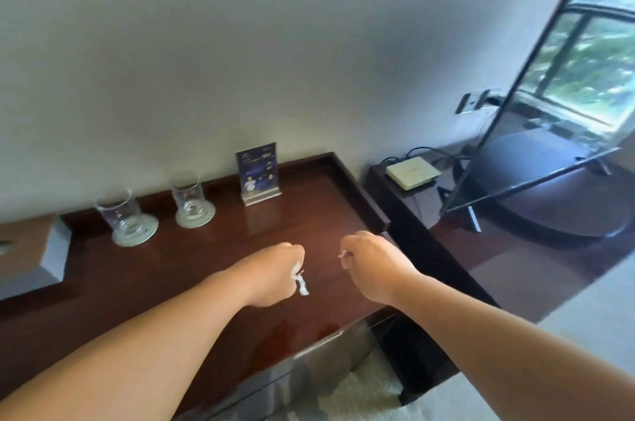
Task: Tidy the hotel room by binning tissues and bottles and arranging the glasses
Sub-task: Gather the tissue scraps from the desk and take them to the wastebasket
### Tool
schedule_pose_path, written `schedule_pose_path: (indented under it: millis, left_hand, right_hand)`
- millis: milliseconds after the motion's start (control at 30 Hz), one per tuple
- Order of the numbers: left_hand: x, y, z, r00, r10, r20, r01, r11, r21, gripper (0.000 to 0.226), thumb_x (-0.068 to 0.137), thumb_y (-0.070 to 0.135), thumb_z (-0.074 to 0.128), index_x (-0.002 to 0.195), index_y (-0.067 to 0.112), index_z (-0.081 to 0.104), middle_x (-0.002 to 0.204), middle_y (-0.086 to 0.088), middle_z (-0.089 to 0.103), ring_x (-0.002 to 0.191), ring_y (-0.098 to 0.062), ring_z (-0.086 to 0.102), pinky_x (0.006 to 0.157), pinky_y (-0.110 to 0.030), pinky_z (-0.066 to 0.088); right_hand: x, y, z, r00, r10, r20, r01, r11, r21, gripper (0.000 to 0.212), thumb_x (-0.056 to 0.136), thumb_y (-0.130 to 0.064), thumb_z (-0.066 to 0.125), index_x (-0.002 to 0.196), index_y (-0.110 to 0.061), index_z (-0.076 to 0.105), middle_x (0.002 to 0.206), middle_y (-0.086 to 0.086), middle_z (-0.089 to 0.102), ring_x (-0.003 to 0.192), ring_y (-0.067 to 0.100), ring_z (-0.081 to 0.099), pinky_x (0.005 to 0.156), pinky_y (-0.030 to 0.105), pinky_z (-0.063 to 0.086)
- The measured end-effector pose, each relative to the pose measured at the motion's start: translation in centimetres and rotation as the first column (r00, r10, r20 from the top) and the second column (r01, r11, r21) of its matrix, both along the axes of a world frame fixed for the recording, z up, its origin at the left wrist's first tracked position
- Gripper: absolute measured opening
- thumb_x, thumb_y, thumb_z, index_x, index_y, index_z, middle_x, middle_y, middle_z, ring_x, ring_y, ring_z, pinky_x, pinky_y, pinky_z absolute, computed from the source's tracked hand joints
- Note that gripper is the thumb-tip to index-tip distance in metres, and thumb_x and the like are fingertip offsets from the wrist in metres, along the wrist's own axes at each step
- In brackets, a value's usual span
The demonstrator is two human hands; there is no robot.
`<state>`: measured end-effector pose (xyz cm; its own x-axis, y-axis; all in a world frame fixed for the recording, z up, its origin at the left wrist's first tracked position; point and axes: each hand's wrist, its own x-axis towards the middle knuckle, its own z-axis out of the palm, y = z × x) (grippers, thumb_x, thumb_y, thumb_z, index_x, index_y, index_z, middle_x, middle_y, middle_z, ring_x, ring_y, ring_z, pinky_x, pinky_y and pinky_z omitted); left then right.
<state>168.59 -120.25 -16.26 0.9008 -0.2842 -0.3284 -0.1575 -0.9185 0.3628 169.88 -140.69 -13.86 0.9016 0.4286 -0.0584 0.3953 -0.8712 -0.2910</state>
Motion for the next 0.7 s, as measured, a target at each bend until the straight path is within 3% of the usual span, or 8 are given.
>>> schedule_pose_path:
  millis: [100,167,300,400,500,600,700]
  left_hand:
    - [0.8,-4.4,1.7,0.997,0.032,-0.066,-0.041,0.99,-0.134,0.017,0.078,0.016,0.036,0.078,0.03,0.045,0.088,0.002,0.061,0.067,-0.018,0.064,0.048,-0.036,0.052]
    - [1.1,-8.4,2.6,0.994,0.001,-0.106,-0.022,0.98,-0.2,0.026,0.075,0.015,0.033,0.078,0.033,0.052,0.085,0.001,0.067,0.065,-0.015,0.068,0.051,-0.029,0.057]
    - [1.3,-18.2,4.8,0.987,-0.162,-0.018,0.158,0.977,-0.144,0.029,0.07,0.015,0.033,0.068,0.027,0.059,0.066,0.003,0.066,0.051,-0.012,0.06,0.045,-0.024,0.049]
    - [0.2,-27.4,6.4,0.951,-0.292,0.098,0.302,0.948,-0.103,0.02,0.07,0.021,0.036,0.066,0.025,0.055,0.057,0.005,0.059,0.052,-0.01,0.051,0.05,-0.028,0.042]
    - [-1.3,-37.5,7.2,0.889,-0.423,0.177,0.431,0.902,-0.011,0.017,0.074,0.033,0.038,0.067,0.024,0.049,0.06,0.005,0.054,0.059,-0.013,0.049,0.053,-0.03,0.036]
    - [-2.7,-46.9,7.7,0.82,-0.502,0.275,0.512,0.858,0.04,0.04,0.087,0.051,0.038,0.063,0.019,0.043,0.059,0.004,0.05,0.058,-0.013,0.047,0.052,-0.032,0.031]
    - [-3.6,-55.3,8.0,0.766,-0.564,0.308,0.585,0.81,0.026,0.044,0.096,0.046,0.034,0.061,0.019,0.038,0.058,0.004,0.045,0.055,-0.011,0.042,0.049,-0.031,0.026]
  right_hand:
    - [-0.9,-5.0,1.9,0.998,-0.055,0.011,0.055,0.998,-0.027,0.021,0.095,-0.015,0.042,0.104,-0.013,0.06,0.106,0.005,0.056,0.092,0.022,0.056,0.078,0.033,0.048]
    - [-1.9,-9.2,2.7,0.998,-0.063,0.001,0.063,0.997,-0.035,0.019,0.095,-0.012,0.043,0.101,-0.013,0.061,0.101,0.001,0.052,0.083,0.015,0.049,0.07,0.024,0.039]
    - [-4.8,-18.2,4.1,0.986,-0.167,-0.017,0.167,0.986,-0.005,0.019,0.095,-0.018,0.04,0.088,-0.017,0.058,0.093,-0.003,0.047,0.091,0.021,0.053,0.077,0.027,0.04]
    - [-7.5,-26.1,5.3,0.958,-0.284,0.04,0.282,0.958,0.041,0.016,0.085,-0.013,0.045,0.081,-0.025,0.054,0.094,-0.004,0.045,0.091,0.019,0.051,0.074,0.026,0.041]
    - [-10.4,-35.4,6.6,0.922,-0.372,0.106,0.368,0.928,0.054,0.027,0.079,-0.002,0.047,0.09,-0.022,0.059,0.097,-0.002,0.043,0.089,0.017,0.044,0.07,0.024,0.038]
    - [-13.4,-43.7,7.6,0.871,-0.468,0.147,0.463,0.884,0.067,0.028,0.079,0.002,0.048,0.097,-0.017,0.059,0.097,0.0,0.04,0.089,0.021,0.047,0.073,0.027,0.044]
    - [-15.8,-51.0,7.5,0.823,-0.544,0.164,0.545,0.837,0.044,0.026,0.085,-0.004,0.049,0.108,-0.013,0.056,0.1,0.003,0.042,0.089,0.022,0.049,0.074,0.024,0.042]
